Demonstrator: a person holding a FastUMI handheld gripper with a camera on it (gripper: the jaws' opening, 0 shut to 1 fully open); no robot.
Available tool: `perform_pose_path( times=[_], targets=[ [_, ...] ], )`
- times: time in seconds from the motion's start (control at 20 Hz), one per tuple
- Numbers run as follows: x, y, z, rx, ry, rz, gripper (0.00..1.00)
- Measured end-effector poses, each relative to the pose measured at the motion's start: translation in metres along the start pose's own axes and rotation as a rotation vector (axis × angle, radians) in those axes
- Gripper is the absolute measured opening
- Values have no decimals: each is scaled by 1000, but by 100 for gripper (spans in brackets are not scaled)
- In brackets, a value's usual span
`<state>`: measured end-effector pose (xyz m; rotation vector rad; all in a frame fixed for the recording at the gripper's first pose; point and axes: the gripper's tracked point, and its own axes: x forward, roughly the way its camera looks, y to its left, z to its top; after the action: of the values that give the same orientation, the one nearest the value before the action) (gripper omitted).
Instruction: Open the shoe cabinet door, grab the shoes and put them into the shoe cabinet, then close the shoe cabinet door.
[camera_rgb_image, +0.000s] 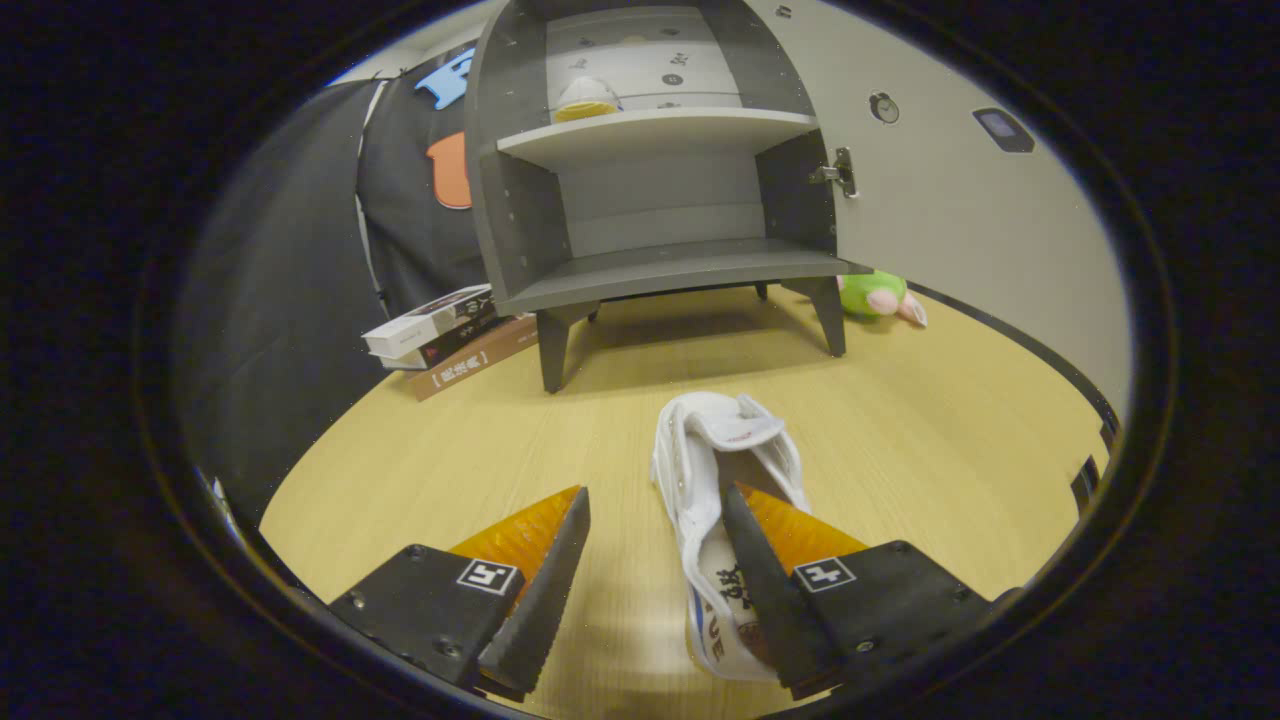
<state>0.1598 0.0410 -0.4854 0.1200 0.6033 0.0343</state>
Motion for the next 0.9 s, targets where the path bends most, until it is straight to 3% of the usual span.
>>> perform_pose_path(
  times=[0.1,0.2,0.35,0.45,0.9],
  targets=[
    [11,-6,1,-2,-11,-33,71],
    [18,-13,2,-4,-28,-64,49],
    [24,-5,1,25,-11,1,23],
    [23,-1,-3,16,10,36,11],
    [8,-18,8,-48,-61,67,7]
  ],
)
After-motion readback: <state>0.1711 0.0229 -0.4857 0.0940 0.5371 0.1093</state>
